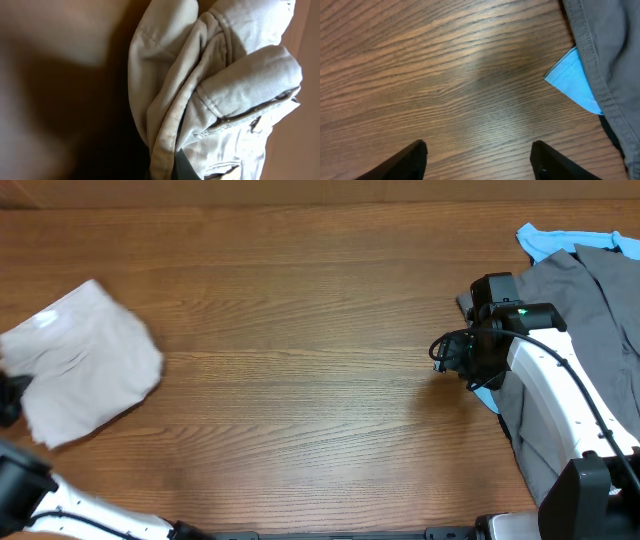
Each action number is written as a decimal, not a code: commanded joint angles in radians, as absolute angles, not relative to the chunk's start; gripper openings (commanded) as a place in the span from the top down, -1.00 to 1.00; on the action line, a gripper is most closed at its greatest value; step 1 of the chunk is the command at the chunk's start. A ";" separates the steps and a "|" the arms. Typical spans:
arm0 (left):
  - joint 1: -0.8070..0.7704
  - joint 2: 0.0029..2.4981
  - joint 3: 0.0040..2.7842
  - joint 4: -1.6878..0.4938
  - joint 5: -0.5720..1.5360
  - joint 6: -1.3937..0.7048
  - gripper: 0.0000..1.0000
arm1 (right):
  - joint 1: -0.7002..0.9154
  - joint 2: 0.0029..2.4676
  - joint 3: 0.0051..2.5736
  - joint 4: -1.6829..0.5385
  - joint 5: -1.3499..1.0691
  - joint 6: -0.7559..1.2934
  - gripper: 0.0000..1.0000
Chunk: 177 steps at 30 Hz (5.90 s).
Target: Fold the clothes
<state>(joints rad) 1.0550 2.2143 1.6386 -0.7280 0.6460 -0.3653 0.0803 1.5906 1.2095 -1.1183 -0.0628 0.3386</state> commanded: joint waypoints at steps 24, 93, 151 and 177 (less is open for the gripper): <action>0.986 1.837 1.637 -0.706 0.505 -0.288 -1.00 | 0.077 1.571 1.230 -1.095 -0.068 0.329 -0.59; 0.399 1.951 1.394 -0.363 0.094 -0.289 -1.00 | 0.077 1.571 1.230 -1.102 -0.095 0.266 -0.89; 0.552 2.235 1.421 -0.506 -0.068 -0.468 0.92 | 0.077 1.571 1.230 -1.110 -0.099 0.259 -0.66; 0.439 2.235 1.422 -0.672 -0.093 -0.471 0.92 | 0.077 1.571 1.230 -1.110 -0.099 0.258 -0.66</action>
